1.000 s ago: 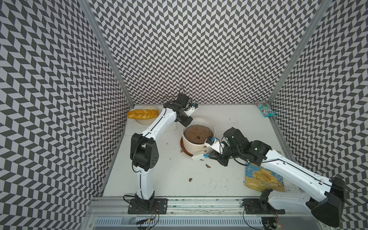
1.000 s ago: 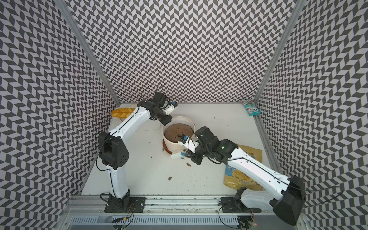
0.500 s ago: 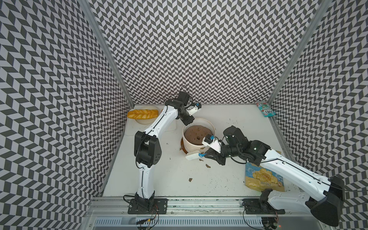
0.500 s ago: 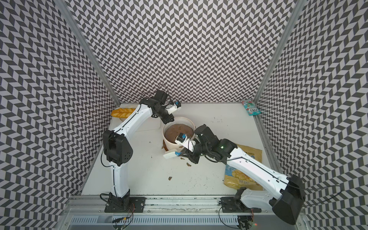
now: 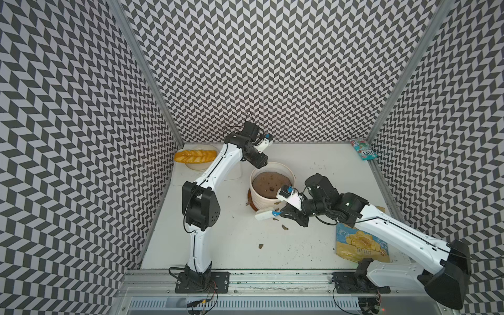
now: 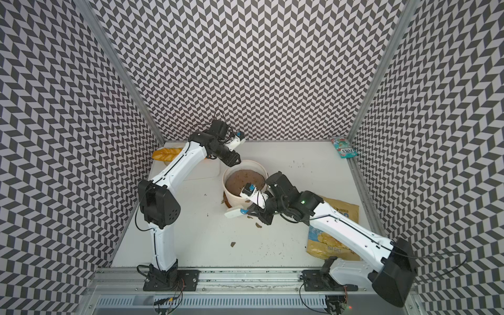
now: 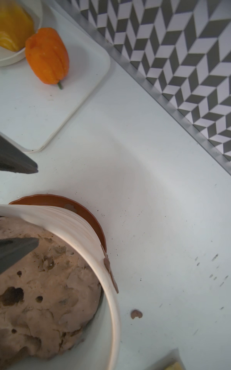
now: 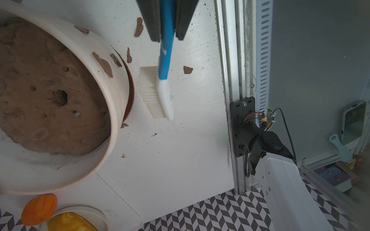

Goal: Scrub the dried mud off the ceramic pot
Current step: Brush off the soil from the pot, then rotate the pot on the tray.

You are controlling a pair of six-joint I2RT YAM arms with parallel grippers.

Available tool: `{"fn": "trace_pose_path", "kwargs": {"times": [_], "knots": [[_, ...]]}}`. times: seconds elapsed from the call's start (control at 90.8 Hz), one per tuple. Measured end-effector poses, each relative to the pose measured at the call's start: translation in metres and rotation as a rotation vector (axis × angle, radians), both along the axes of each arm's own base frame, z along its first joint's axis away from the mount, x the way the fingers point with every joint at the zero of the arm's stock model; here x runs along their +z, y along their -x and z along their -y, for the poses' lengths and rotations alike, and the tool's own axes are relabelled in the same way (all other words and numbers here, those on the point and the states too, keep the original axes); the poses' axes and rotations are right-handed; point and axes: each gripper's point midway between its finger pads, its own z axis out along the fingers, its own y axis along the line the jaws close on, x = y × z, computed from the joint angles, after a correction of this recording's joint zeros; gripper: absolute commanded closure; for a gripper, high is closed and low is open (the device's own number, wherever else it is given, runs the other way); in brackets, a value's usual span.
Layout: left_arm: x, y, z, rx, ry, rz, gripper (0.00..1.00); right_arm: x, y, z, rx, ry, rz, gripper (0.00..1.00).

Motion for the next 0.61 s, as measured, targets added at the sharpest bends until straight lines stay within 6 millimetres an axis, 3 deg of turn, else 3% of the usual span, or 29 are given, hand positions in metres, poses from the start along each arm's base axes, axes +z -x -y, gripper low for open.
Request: {"fn": "trace_pose_path", "kwargs": {"times": [0.187,0.319,0.606], "knots": [[0.017,0.021,-0.024,0.200,0.031,-0.015,0.46,0.007,0.003,0.002,-0.010,-0.042,0.013,1.00],[0.019,0.037,-0.040,0.330,0.043,-0.038,0.54,0.011,0.006,0.006,-0.026,-0.076,0.021,1.00],[-0.020,0.078,-0.049,0.516,-0.005,-0.169,0.54,0.016,0.013,0.009,-0.038,-0.137,0.016,1.00]]}}
